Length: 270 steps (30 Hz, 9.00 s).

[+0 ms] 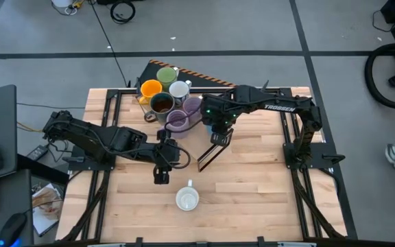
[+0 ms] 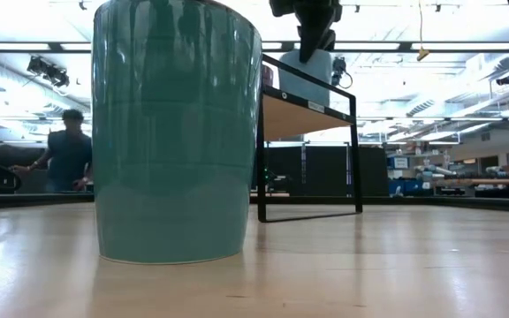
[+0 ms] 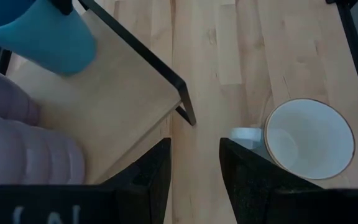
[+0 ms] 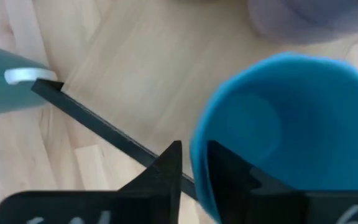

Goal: Place coffee mugs
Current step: Put the blue mug on the shelf, then put the green mug on the shelf

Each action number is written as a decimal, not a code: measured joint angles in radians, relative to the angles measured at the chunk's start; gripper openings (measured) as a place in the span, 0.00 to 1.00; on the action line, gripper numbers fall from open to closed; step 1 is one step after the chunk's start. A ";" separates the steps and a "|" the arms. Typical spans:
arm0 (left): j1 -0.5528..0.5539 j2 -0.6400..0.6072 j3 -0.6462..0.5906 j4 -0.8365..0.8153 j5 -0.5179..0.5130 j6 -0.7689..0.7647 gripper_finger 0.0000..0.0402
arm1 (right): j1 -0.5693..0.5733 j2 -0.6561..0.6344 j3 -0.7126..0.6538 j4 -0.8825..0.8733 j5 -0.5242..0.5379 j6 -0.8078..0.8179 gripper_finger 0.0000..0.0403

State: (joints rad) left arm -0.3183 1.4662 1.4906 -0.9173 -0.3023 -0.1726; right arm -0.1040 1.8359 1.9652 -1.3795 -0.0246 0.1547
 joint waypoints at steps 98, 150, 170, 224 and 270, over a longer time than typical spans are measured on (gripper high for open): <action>0.002 0.000 0.000 0.032 0.000 -0.026 0.35 | 0.066 -0.153 -0.145 0.051 0.133 -0.550 0.06; 0.000 0.000 0.000 0.032 0.000 -0.051 0.35 | 0.015 -0.119 -0.124 0.070 0.075 -0.517 0.21; 0.000 0.000 0.000 0.030 0.009 -0.053 0.35 | 0.062 -0.121 0.000 0.014 0.084 -0.463 0.42; -0.394 0.321 0.000 0.079 -0.075 0.348 0.35 | 0.741 -0.658 -0.856 0.550 0.581 0.159 0.41; -0.271 0.426 0.101 -0.086 0.009 0.505 0.07 | 0.752 -0.655 -0.926 0.669 0.610 0.188 0.41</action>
State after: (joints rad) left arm -0.5894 1.8919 1.5917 -1.0033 -0.2929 0.3322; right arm 0.6477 1.1809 1.0393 -0.7109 0.5856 0.3430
